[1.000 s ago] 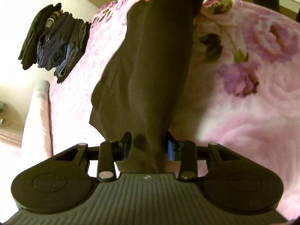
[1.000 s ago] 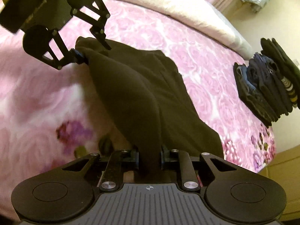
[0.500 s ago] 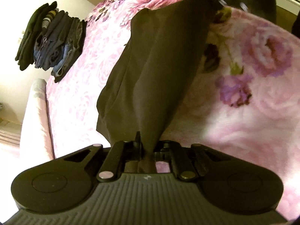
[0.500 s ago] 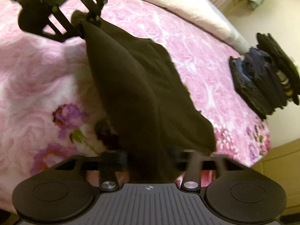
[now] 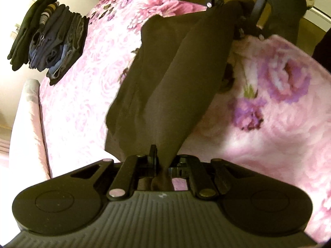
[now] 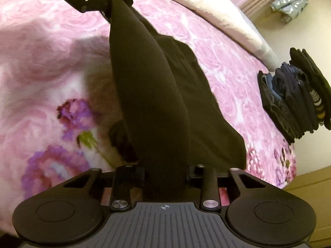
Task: Fold clothes
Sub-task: 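Carry the hanging shirt with both grippers toward the stack of dark clothes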
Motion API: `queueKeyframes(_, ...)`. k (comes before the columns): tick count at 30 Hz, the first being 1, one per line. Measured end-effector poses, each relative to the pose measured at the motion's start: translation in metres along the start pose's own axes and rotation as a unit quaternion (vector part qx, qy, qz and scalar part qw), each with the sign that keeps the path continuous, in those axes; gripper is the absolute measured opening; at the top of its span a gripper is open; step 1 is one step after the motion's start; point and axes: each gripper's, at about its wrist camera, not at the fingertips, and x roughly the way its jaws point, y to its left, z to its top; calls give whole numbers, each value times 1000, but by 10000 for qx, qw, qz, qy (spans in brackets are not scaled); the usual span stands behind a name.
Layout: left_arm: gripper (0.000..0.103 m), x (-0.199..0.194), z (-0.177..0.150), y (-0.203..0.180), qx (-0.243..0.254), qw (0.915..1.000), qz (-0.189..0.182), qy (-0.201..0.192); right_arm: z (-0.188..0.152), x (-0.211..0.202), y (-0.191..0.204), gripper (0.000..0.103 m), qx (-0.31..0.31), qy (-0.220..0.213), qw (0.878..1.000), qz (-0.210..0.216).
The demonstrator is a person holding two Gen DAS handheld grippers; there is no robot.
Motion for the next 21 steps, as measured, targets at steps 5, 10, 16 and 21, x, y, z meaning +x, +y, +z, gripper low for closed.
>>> queueKeyframes(5,7,-35,15,5,-159,9999,50,42,13,-40,-41,21,66,51,9998,162)
queueKeyframes(10,7,-82,18,4,-475,9986,240,44,27,-93,-57,20,-259,-42,9995,176)
queueKeyframes(16,7,-137,20,1,-823,9955,466,50,40,-147,-53,20,-250,-21,9989,394)
queueKeyframes(21,7,-167,21,-3,-814,9947,623,3,46,-180,-47,20,-294,-73,9990,334)
